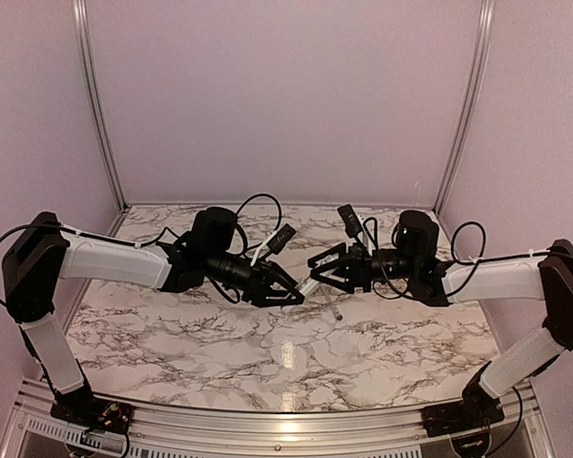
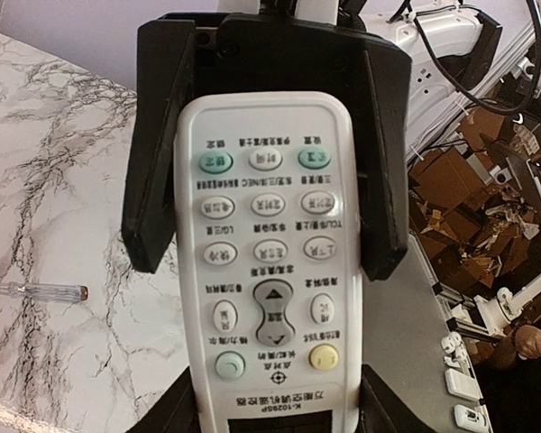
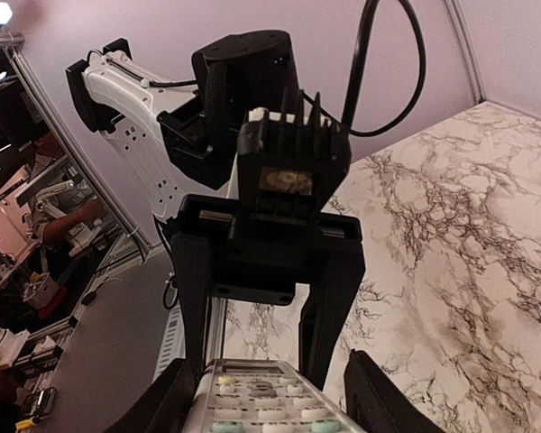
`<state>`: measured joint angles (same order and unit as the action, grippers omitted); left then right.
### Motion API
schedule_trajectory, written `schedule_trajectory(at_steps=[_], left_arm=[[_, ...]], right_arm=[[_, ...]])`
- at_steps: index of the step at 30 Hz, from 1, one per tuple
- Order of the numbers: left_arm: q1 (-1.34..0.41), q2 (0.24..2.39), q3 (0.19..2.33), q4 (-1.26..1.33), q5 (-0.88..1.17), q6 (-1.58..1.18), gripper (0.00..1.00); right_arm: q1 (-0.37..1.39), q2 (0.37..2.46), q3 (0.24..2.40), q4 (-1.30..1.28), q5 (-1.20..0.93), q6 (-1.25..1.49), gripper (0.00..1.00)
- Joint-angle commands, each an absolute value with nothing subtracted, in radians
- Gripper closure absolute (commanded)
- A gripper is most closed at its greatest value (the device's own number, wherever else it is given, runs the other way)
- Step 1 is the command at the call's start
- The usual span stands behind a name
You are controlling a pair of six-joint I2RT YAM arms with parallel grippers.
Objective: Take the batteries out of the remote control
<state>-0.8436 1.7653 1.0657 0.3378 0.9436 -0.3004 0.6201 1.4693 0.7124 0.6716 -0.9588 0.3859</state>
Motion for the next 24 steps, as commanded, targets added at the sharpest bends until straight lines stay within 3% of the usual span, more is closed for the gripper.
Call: schedule_trajectory(at_steps=[1, 8, 11, 14, 17, 24], left_arm=[[-0.845, 1.796, 1.11, 0.352, 0.984, -0.297, 0.66], [-0.847, 1.81, 1.128, 0.354, 0.979, -0.305, 0.64], [-0.845, 1.813, 1.132, 0.361, 0.97, -0.312, 0.49], [-0.845, 1.809, 1.128, 0.376, 0.963, -0.318, 0.3], [-0.839, 1.799, 1.107, 0.432, 0.963, -0.356, 0.02], [-0.824, 1.759, 1.068, 0.45, 0.89, -0.336, 0.01]], right_arm=[[0.628, 1.492, 0.746, 0.646, -0.967, 0.388, 0.53], [0.629, 1.5, 0.751, 0.629, -0.952, 0.405, 0.85], [0.628, 1.5, 0.748, 0.627, -0.931, 0.427, 0.93], [0.628, 1.489, 0.741, 0.635, -0.911, 0.453, 0.98], [0.629, 1.472, 0.735, 0.628, -0.872, 0.474, 1.0], [0.628, 1.429, 0.719, 0.612, -0.8, 0.529, 1.0]])
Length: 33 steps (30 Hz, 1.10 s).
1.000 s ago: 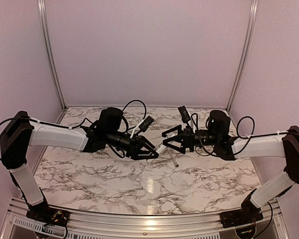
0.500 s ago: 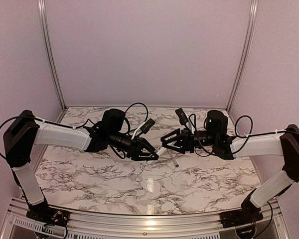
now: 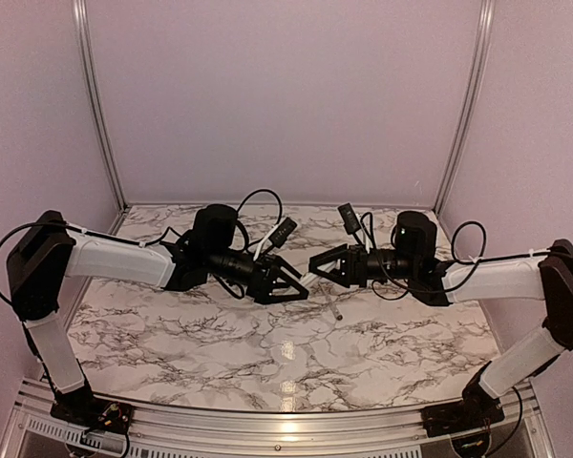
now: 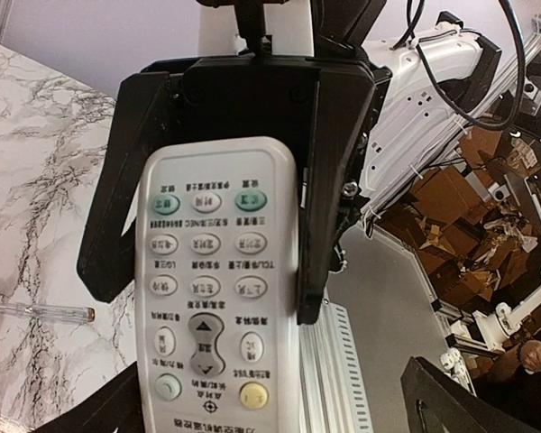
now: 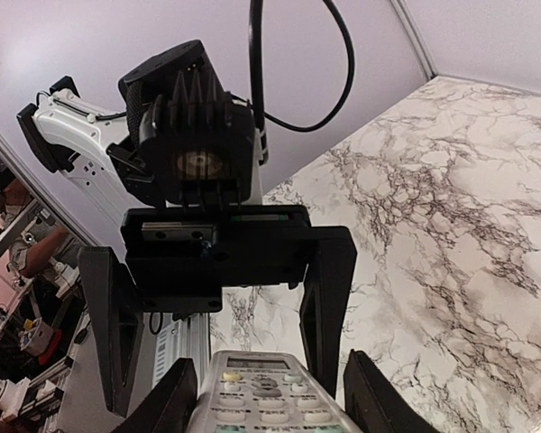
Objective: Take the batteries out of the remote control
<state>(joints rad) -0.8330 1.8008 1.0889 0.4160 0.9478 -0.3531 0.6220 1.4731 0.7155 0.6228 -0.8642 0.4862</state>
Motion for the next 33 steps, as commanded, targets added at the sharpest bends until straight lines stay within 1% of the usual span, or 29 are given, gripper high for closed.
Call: schedule_trajectory(at_steps=[1, 6, 10, 14, 16, 19, 22, 26, 31, 33], left_arm=[[-0.824, 1.753, 1.066, 0.44, 0.876, -0.322, 0.01], [-0.824, 1.694, 1.043, 0.372, 0.684, -0.24, 0.01], [-0.823, 1.604, 0.999, 0.311, 0.508, -0.147, 0.01], [-0.824, 1.494, 0.893, 0.374, 0.359, -0.078, 0.01], [-0.823, 1.446, 0.844, 0.41, 0.243, -0.061, 0.01], [-0.824, 1.391, 0.774, 0.475, 0.165, -0.029, 0.01], [-0.823, 1.354, 0.699, 0.58, 0.12, 0.035, 0.01], [-0.824, 1.335, 0.541, 0.865, 0.146, 0.128, 0.01], [-0.824, 1.397, 0.54, 0.901, 0.227, 0.198, 0.02], [-0.824, 1.422, 0.545, 0.914, 0.269, 0.223, 0.08]], right_arm=[[0.628, 1.42, 0.718, 0.603, -0.783, 0.534, 1.0], [0.628, 1.366, 0.701, 0.576, -0.688, 0.575, 1.0], [0.628, 1.348, 0.682, 0.596, -0.637, 0.64, 1.0], [0.629, 1.346, 0.654, 0.65, -0.6, 0.709, 1.0], [0.628, 1.347, 0.646, 0.667, -0.569, 0.743, 1.0], [0.628, 1.354, 0.638, 0.701, -0.527, 0.787, 1.0], [0.627, 1.371, 0.644, 0.719, -0.503, 0.814, 1.0], [0.627, 1.406, 0.646, 0.789, -0.505, 0.877, 1.0], [0.628, 1.459, 0.67, 0.856, -0.521, 0.96, 1.0], [0.628, 1.476, 0.688, 0.866, -0.535, 0.991, 1.0]])
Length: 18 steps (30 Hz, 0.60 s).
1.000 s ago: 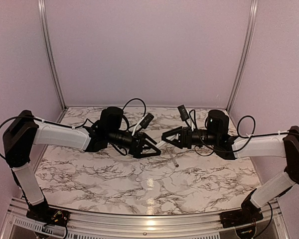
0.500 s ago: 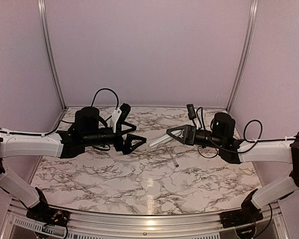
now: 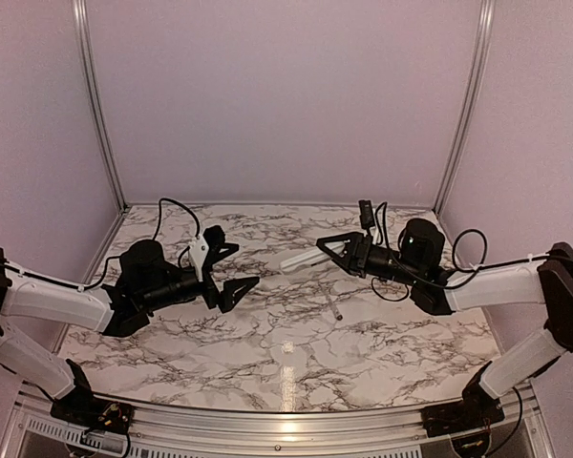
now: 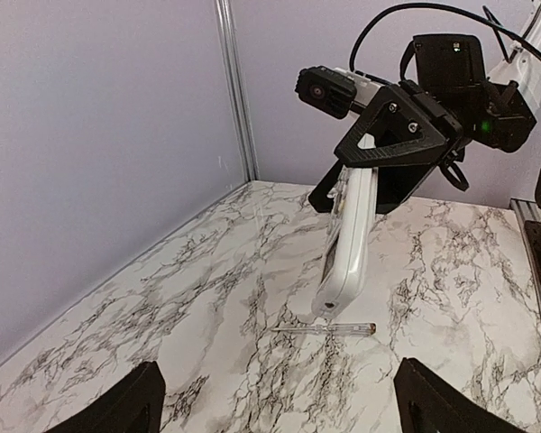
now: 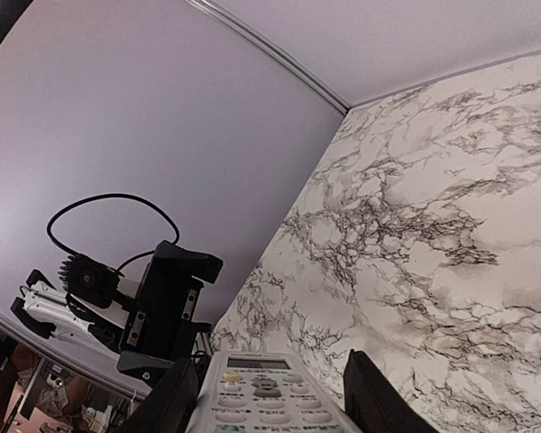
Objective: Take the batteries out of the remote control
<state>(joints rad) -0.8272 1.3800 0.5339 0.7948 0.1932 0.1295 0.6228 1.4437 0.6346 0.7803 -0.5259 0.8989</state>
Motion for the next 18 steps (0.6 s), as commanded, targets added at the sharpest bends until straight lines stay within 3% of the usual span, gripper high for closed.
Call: schedule_trajectory(at_steps=[1, 7, 18], left_arm=[[-0.824, 1.433, 0.55, 0.912, 0.301, 0.238, 0.09], [-0.823, 1.494, 0.54, 1.048, 0.386, 0.267, 0.11], [-0.824, 1.61, 0.655, 1.081, 0.435, 0.191, 0.27]], right_arm=[[0.627, 1.485, 0.693, 0.878, -0.546, 1.005, 1.0], [0.628, 1.534, 0.686, 0.992, -0.582, 1.135, 1.0], [0.628, 1.674, 0.683, 1.266, -0.684, 1.324, 1.0]])
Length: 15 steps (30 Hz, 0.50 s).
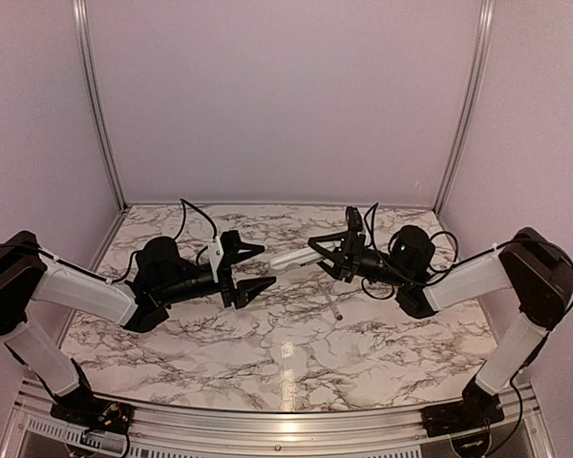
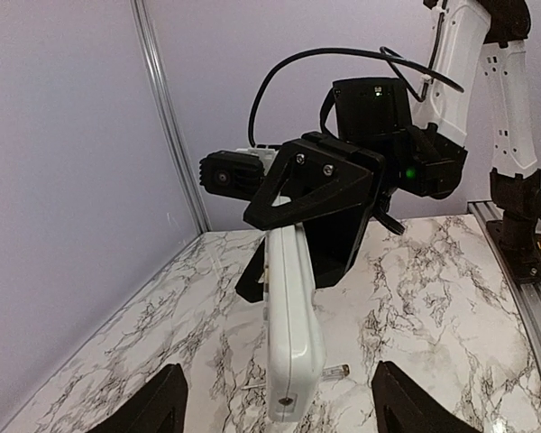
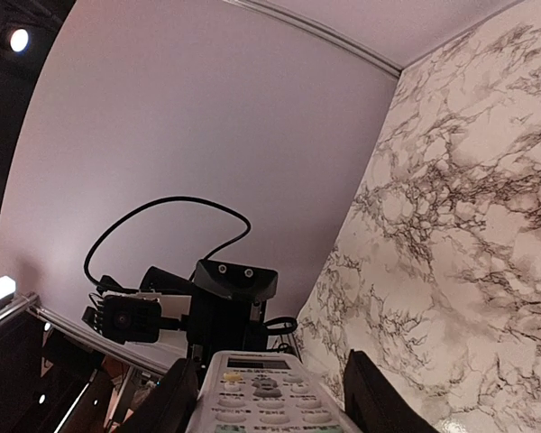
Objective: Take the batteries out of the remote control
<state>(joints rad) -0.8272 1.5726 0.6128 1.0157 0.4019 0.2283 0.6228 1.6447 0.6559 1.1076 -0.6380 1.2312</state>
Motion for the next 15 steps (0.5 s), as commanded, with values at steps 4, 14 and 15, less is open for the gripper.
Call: schedule_trajectory(at_steps=[4, 14, 15], left_arm=[[-0.825, 1.658, 0.686, 1.111, 0.448, 0.159, 0.33], [-0.826, 1.726, 0.736, 1.156, 0.491, 0.115, 0.43], [-0.826, 1.731, 0.739, 1.159, 0.494, 0.113, 0.43]], right_arm=[[0.627, 1.696, 0.685, 1.31, -0.689, 1.36, 1.0], [0.628, 1.724, 0.688, 1.363, -0.686, 1.403, 1.0], [0.629, 1.729, 0.689, 1.376, -0.687, 1.411, 1.0]])
